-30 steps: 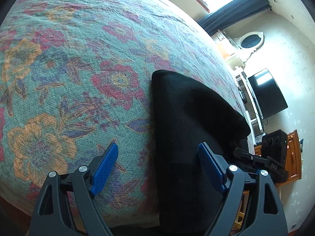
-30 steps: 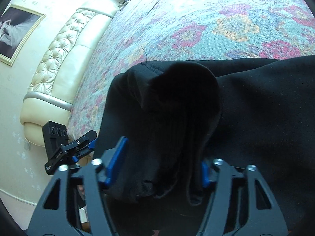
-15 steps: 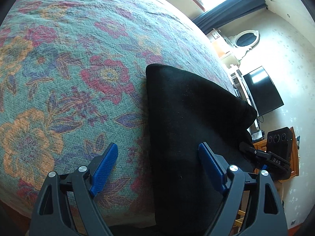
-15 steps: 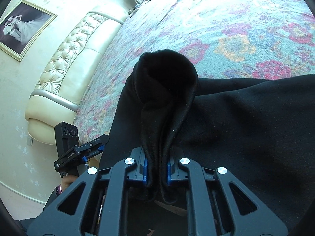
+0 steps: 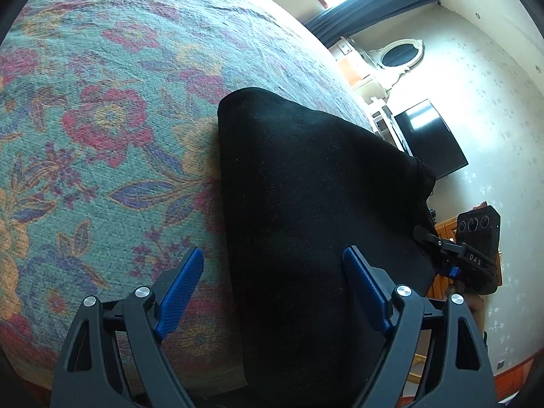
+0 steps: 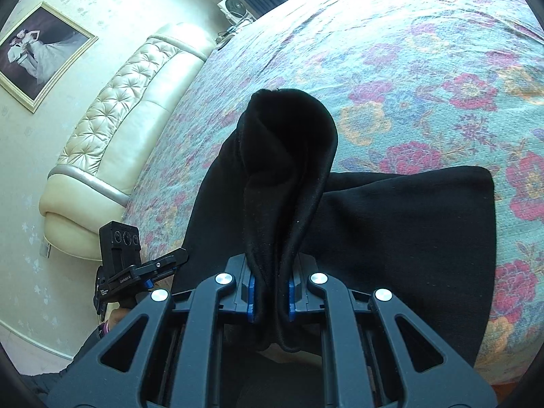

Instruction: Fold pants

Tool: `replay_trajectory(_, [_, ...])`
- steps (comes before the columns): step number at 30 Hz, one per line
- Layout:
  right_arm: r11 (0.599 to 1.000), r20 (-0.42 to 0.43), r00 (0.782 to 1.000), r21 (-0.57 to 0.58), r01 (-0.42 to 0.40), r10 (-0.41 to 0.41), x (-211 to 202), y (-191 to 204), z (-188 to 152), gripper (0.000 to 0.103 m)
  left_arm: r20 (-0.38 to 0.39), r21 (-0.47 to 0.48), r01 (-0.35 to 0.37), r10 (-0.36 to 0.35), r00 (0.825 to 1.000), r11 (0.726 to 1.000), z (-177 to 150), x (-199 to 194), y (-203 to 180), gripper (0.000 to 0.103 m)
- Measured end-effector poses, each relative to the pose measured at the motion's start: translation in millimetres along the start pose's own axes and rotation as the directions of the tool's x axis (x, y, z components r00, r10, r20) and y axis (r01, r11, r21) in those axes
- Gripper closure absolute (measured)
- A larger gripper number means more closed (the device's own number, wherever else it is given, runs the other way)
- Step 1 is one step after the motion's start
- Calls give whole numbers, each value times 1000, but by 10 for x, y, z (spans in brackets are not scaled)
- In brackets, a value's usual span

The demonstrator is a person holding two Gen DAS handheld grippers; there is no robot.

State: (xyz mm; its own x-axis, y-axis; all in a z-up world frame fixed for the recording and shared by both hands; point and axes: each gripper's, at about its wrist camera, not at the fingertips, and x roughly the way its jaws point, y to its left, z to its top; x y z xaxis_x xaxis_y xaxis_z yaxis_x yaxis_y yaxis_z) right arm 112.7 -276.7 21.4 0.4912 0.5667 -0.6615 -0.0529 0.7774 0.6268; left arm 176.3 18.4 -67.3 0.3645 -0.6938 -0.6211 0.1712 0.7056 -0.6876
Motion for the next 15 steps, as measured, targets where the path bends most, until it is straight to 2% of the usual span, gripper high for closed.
replay_trajectory(10, [997,26,998,61,49,-51,-216,-320,-95,91,-65,46,16,-13,998,999,-52,271,-187,20])
replay_trajectory(15, [994,22,998,92,59,-62,-289,-499,-162,91,-79,39,31,-28,997,999,-55,341,-232,20])
